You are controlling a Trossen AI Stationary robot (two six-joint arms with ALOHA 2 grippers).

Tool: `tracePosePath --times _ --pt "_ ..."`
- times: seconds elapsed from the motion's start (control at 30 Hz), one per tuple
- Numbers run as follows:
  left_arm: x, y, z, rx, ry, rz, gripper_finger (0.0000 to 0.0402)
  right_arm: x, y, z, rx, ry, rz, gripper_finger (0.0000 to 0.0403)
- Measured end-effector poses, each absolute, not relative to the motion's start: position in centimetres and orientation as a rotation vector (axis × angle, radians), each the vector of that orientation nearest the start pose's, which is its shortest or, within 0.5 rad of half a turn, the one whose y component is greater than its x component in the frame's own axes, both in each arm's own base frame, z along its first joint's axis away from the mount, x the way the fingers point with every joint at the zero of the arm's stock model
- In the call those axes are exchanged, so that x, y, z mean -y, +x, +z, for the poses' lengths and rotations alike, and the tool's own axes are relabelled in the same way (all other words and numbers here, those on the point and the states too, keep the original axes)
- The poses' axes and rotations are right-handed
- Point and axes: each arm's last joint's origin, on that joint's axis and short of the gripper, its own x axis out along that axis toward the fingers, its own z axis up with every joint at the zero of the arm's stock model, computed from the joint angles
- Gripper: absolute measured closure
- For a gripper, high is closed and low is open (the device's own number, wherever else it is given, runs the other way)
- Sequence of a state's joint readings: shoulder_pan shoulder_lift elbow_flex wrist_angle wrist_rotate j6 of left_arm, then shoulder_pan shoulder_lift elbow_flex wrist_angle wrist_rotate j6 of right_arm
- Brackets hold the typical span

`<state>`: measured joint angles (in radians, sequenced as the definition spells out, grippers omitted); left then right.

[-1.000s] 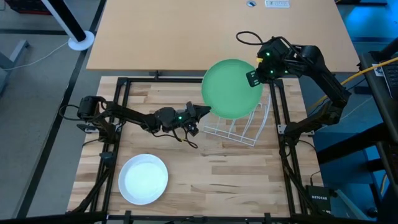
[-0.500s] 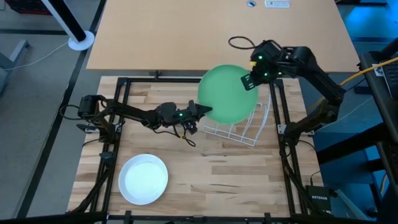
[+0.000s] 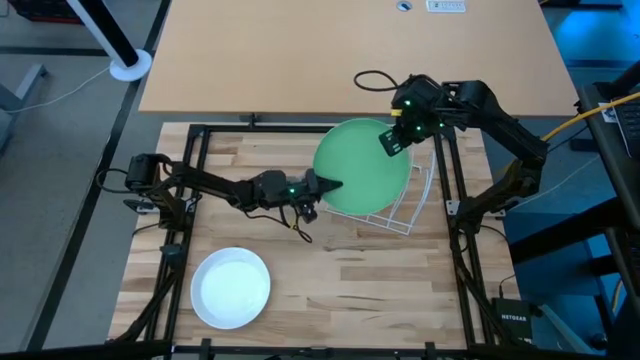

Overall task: Sort dishes
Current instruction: Put the green plate in the dish rack

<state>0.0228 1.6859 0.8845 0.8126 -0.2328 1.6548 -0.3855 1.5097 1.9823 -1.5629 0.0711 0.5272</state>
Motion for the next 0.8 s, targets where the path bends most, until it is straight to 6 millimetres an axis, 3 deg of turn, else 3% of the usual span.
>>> tracePosePath --times 0.47,0.63,0.8 --pt "0.3 35.9 23.4 -0.175 1.574 0.213 0.0372 9.2 22.7 45.0 -0.901 0.657 -0.602 0.03" --pt "1.0 35.9 23.4 -0.154 1.483 0.209 0.0372 9.2 22.2 45.9 -0.904 0.507 -0.582 0.0293" --pt "2.1 35.9 23.4 -0.117 1.386 0.19 0.0372 9.4 21.2 47.5 -0.87 0.29 -0.708 0.0293"
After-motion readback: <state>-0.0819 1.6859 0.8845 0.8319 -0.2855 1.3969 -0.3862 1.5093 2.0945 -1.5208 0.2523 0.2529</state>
